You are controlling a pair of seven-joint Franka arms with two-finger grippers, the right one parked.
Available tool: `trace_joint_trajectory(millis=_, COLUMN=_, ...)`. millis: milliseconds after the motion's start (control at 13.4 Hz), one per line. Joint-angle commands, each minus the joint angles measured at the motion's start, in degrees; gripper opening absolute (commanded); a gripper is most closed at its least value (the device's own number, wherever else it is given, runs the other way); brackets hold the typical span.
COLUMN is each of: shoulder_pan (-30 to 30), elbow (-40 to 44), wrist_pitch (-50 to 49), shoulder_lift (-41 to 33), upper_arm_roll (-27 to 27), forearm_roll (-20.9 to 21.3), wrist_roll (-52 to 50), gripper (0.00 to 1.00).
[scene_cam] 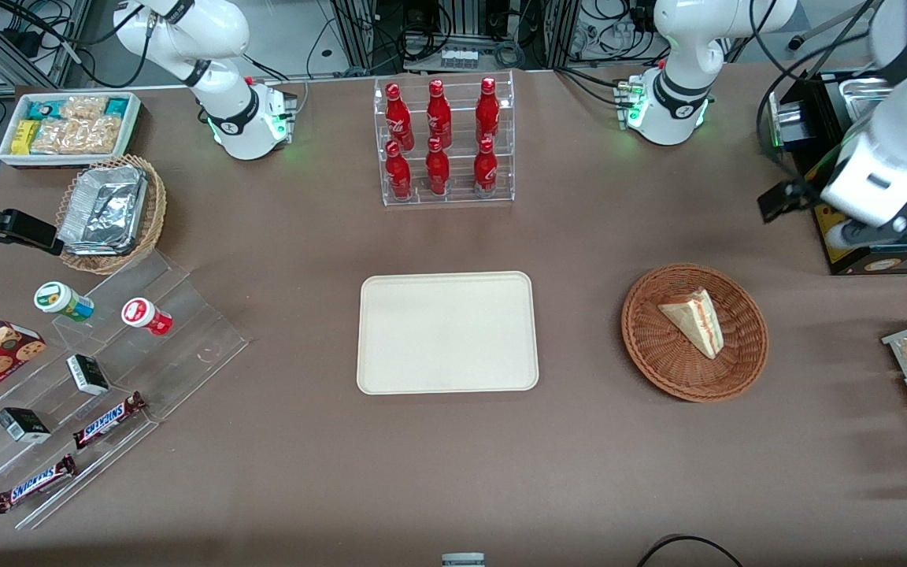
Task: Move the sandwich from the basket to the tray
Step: 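Move the left gripper down over the wrapped sandwich in the wicker basket, then close the left gripper on the sandwich and lift it from the basket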
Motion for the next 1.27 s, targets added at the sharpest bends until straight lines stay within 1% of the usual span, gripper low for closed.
trace_joint_trajectory(millis=0, shoulder_pan=-0.29, elbow=-9.94, wrist_pitch=11.41, shoulder_lift=-2.12, upper_arm_roll=0.08, forearm_roll=0.33, wrist_roll=-3.72, gripper=1.00)
trace_joint_trajectory(millis=74, shoulder_pan=-0.38, elbow=-12.14, wrist_pitch=15.63, shoulder_lift=-1.43, upper_arm_roll=0.08, forearm_roll=0.33, wrist_roll=-7.82, gripper=1.00)
trace_joint_trajectory(millis=223, shoulder_pan=-1.86, elbow=-16.10, wrist_pitch=26.00, shoulder_lift=1.82, upper_arm_roll=-0.27, forearm_roll=0.33, wrist_roll=-20.38, gripper=1.00)
trace_joint_trajectory(millis=298, shoulder_pan=-2.05, elbow=-17.86, wrist_pitch=30.05, shoulder_lift=3.14, upper_arm_roll=-0.27, forearm_roll=0.33, wrist_roll=-23.57, gripper=1.00)
trace_joint_trajectory(millis=372, shoulder_pan=-2.05, elbow=-18.57, wrist_pitch=32.18, shoulder_lift=4.80, upper_arm_roll=-0.27, forearm_roll=0.42, wrist_roll=-24.55, gripper=1.00)
trace_joint_trajectory(millis=670, shoulder_pan=-2.05, elbow=-18.67, wrist_pitch=35.61, shoulder_lift=12.18, upper_arm_roll=-0.18, forearm_roll=0.15, wrist_roll=-26.67, gripper=1.00)
trace_joint_trajectory(millis=1191, shoulder_pan=-0.99, elbow=-19.02, wrist_pitch=40.10, shoulder_lift=18.61, upper_arm_roll=0.17, forearm_roll=0.15, wrist_roll=-26.76, gripper=1.00)
